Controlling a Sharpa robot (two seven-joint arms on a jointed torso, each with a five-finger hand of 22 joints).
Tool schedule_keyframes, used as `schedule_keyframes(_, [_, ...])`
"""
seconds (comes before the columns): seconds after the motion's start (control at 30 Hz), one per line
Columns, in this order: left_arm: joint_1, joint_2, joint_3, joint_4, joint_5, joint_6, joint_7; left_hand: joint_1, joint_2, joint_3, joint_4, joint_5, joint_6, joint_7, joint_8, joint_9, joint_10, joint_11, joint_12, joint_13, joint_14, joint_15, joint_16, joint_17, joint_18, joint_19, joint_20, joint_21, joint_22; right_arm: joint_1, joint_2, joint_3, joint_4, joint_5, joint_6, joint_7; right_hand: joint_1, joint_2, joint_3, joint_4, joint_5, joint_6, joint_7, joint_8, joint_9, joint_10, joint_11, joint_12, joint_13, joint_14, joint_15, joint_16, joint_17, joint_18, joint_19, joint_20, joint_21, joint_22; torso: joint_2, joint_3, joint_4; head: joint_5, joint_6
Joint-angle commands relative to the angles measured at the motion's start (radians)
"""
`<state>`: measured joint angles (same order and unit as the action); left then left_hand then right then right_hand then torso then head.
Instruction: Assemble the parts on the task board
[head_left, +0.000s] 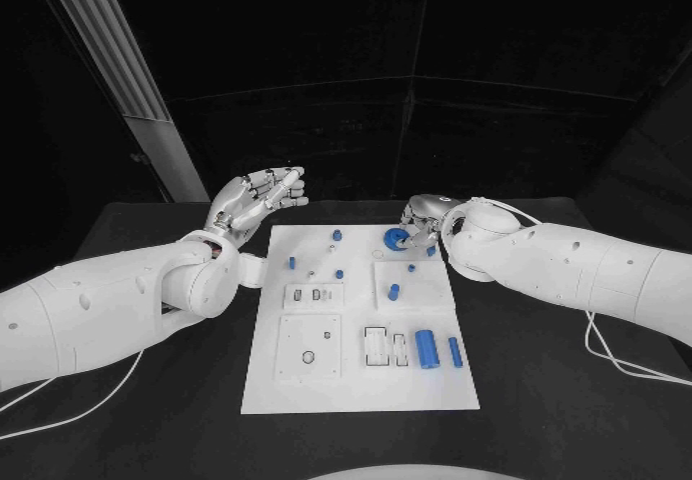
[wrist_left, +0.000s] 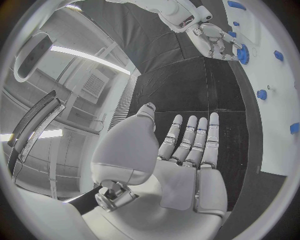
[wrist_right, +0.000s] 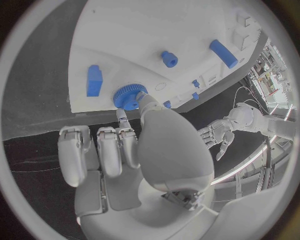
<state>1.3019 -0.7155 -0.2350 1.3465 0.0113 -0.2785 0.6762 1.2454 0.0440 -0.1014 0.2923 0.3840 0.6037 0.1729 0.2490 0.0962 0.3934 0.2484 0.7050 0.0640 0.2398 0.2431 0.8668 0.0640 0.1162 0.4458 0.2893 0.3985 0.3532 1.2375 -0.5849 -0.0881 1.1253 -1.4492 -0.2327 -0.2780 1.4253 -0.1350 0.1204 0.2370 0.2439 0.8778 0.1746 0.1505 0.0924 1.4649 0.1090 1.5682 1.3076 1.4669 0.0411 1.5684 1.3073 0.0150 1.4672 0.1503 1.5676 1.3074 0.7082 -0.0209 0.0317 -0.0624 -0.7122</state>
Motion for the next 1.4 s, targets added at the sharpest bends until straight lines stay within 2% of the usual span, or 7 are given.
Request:
schedule_keyframes(0.03, [0.001, 0.000, 0.001, 0.001, 0.000, 0.011, 0.201, 0.003, 0.006, -0.008, 0.000, 0.005, -0.006, 0.110, 0.007, 0.002, -0.005, 0.002, -0.004, 0.000, -0.009, 0.001, -0.002, 0.001, -0.007, -0.010, 0.000, 0.001, -0.001, -0.002, 0.002, -0.002, 0.003, -0.010, -0.011, 0.003, 0.010, 0.001, -0.001, -0.008, -0.003, -0.013, -0.002, -0.008, -0.003, 0.106, 0.001, 0.003, 0.263, 0.104, 0.003, 0.002, 0.263, -0.015, 0.104, 0.004, 0.003, 0.263, 0.000, -0.0001, -0.0002, -0.001, -0.001])
schedule_keyframes(0.37, [0.001, 0.000, 0.001, 0.000, 0.000, 0.011, 0.201, 0.003, 0.006, -0.008, 0.000, 0.005, -0.006, 0.110, 0.007, 0.002, -0.005, 0.002, -0.004, 0.000, -0.009, 0.001, -0.002, 0.001, -0.007, -0.010, 0.000, 0.001, -0.001, -0.002, 0.002, -0.002, 0.009, -0.022, -0.038, 0.007, 0.016, 0.007, 0.004, -0.016, -0.001, -0.026, -0.013, -0.014, -0.006, 0.106, -0.007, 0.003, 0.263, 0.104, -0.002, 0.002, 0.263, -0.015, 0.104, 0.001, 0.003, 0.263, -0.001, 0.0000, 0.0003, -0.001, -0.001])
schedule_keyframes(0.67, [0.001, 0.001, 0.001, -0.001, 0.000, 0.012, 0.201, 0.004, 0.007, -0.010, 0.000, 0.005, -0.009, 0.111, 0.011, 0.002, -0.005, 0.002, -0.004, 0.001, -0.010, 0.001, -0.002, 0.001, -0.007, -0.011, 0.000, 0.001, -0.002, -0.003, 0.000, -0.002, 0.019, -0.028, -0.066, 0.008, 0.026, 0.020, 0.017, -0.036, 0.008, 0.011, -0.024, 0.012, 0.003, 0.106, -0.019, 0.003, 0.263, 0.104, -0.013, 0.002, 0.263, -0.015, 0.104, -0.010, 0.003, 0.263, 0.000, 0.0000, 0.0003, -0.002, 0.002])
schedule_keyframes(0.93, [0.001, 0.001, 0.001, -0.002, 0.000, 0.013, 0.200, 0.004, 0.007, -0.010, 0.000, 0.005, -0.009, 0.111, 0.011, 0.002, -0.005, 0.002, -0.004, 0.001, -0.010, 0.001, -0.002, 0.001, -0.007, -0.011, 0.000, 0.001, -0.002, -0.005, -0.002, -0.002, 0.028, -0.033, -0.091, 0.009, 0.027, 0.018, 0.018, -0.040, 0.008, 0.011, -0.024, 0.015, 0.005, 0.106, -0.019, 0.003, 0.263, 0.104, -0.015, 0.002, 0.263, -0.015, 0.104, -0.012, 0.003, 0.263, -0.001, 0.0001, 0.0006, -0.002, 0.003])
schedule_keyframes(1.4, [0.001, 0.001, 0.001, -0.003, 0.000, 0.014, 0.199, 0.004, 0.007, -0.010, 0.000, 0.005, -0.009, 0.111, 0.011, 0.002, -0.005, 0.002, -0.004, 0.001, -0.010, 0.001, -0.002, 0.001, -0.007, -0.011, 0.000, 0.001, -0.002, -0.005, 0.002, -0.001, 0.026, -0.034, -0.045, -0.005, 0.014, 0.020, 0.019, -0.041, 0.006, -0.020, -0.016, 0.008, 0.000, 0.106, -0.013, 0.003, 0.263, 0.104, -0.013, 0.002, 0.263, -0.015, 0.104, -0.013, 0.003, 0.263, 0.000, -0.0003, -0.0004, -0.002, 0.003])
